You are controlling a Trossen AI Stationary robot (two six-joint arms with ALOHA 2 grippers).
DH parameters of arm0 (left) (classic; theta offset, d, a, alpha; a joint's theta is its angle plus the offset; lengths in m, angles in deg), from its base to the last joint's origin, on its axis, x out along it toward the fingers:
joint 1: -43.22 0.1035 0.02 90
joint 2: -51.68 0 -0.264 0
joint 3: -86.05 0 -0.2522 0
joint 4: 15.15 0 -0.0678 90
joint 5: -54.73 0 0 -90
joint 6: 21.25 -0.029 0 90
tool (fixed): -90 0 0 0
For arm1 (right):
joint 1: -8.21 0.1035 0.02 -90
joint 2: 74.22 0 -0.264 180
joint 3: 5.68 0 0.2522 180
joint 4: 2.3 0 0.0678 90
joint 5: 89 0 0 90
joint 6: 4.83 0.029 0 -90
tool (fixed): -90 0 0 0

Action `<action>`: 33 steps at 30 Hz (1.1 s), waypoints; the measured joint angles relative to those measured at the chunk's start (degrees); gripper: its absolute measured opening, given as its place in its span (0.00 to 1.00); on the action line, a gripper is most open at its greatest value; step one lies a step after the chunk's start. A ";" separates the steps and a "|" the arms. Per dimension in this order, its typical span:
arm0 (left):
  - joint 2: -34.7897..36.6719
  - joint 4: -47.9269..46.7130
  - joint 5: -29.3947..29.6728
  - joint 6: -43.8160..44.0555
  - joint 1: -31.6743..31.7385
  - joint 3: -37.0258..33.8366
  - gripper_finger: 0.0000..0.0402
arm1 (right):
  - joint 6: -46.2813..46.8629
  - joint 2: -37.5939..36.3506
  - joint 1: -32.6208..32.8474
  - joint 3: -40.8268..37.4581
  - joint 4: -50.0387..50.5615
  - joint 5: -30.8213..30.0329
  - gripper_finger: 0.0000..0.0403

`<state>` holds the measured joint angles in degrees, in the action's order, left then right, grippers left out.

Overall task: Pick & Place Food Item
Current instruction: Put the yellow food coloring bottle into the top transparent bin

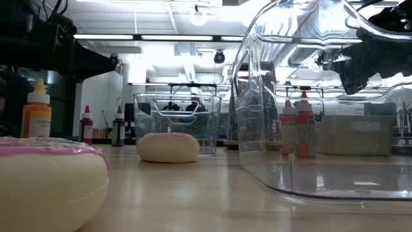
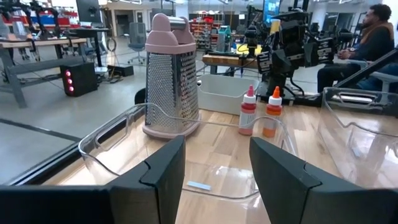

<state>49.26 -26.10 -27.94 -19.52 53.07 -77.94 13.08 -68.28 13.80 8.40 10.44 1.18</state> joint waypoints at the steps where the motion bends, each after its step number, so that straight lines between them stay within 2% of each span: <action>1: -0.14 -0.21 0.03 -0.27 0.00 0.37 0.44 | 0.00 0.01 -0.01 0.02 -0.01 0.00 0.40; 7: -2.22 -0.05 0.54 0.51 0.00 3.99 0.44 | 0.00 -0.01 -0.01 0.02 -0.01 0.00 0.40; 13: -8.03 -2.05 1.26 -0.42 0.00 11.38 0.44 | 0.00 0.00 0.00 0.02 -0.02 0.00 0.40; 27: -29.27 -18.41 1.32 -0.88 -0.04 32.96 0.44 | 0.00 0.01 0.00 0.02 -0.02 0.00 0.40; 33: -36.25 -26.07 1.33 0.18 -2.48 39.52 0.44 | 0.00 0.00 -0.01 0.01 -0.02 0.00 0.40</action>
<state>13.01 -52.18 -26.61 -19.34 50.59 -38.42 13.08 -68.28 13.78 8.41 10.42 1.18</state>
